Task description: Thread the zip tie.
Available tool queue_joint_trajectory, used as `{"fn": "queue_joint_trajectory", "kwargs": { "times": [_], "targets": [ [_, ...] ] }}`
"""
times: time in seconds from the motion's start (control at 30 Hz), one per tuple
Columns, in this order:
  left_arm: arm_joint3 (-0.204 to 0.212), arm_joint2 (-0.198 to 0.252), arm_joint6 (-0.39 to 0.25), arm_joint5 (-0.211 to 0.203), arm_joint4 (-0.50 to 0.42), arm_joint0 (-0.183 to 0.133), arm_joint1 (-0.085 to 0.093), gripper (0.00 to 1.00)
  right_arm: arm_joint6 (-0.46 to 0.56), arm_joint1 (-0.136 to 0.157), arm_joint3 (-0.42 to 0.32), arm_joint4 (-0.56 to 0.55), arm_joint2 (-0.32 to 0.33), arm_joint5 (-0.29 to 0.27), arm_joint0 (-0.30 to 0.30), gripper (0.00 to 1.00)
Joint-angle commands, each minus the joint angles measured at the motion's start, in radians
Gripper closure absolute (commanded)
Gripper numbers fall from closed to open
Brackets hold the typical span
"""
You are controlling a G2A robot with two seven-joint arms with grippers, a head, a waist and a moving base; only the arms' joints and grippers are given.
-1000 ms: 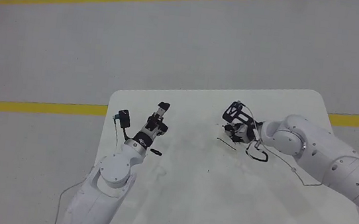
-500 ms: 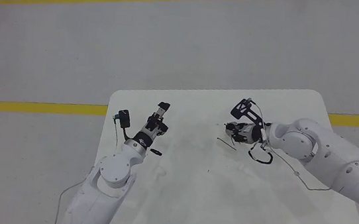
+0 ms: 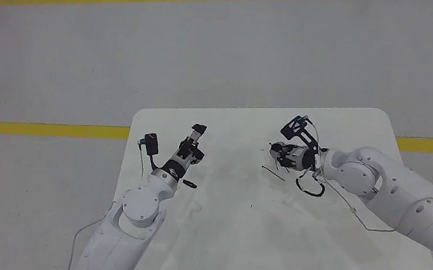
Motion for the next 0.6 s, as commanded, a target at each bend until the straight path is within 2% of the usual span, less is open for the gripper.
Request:
{"fn": "queue_joint_trajectory", "kwargs": {
  "times": [0.0,0.2,0.4,0.5,0.57],
  "targets": [
    [0.002,0.022,0.008,-0.004,0.013,-0.002,-0.003,0.0,-0.054,0.002,0.002,0.017,0.024,0.005,-0.023,1.0],
    [0.018,0.099,0.08,-0.006,0.013,-0.043,-0.021,0.0,-0.22,0.003,0.001,0.088,0.094,-0.037,-0.1,1.0],
    [0.057,0.189,0.156,-0.016,0.023,-0.105,-0.046,0.0,-0.291,0.001,-0.029,0.105,0.127,-0.037,-0.154,1.0],
    [0.075,0.23,0.169,-0.025,0.015,-0.13,-0.057,0.0,-0.324,-0.003,-0.048,0.117,0.135,-0.037,-0.177,1.0],
    [0.081,0.238,0.172,-0.031,0.021,-0.14,-0.06,0.0,-0.326,-0.004,-0.052,0.125,0.137,-0.037,-0.183,1.0]
  ]
}}
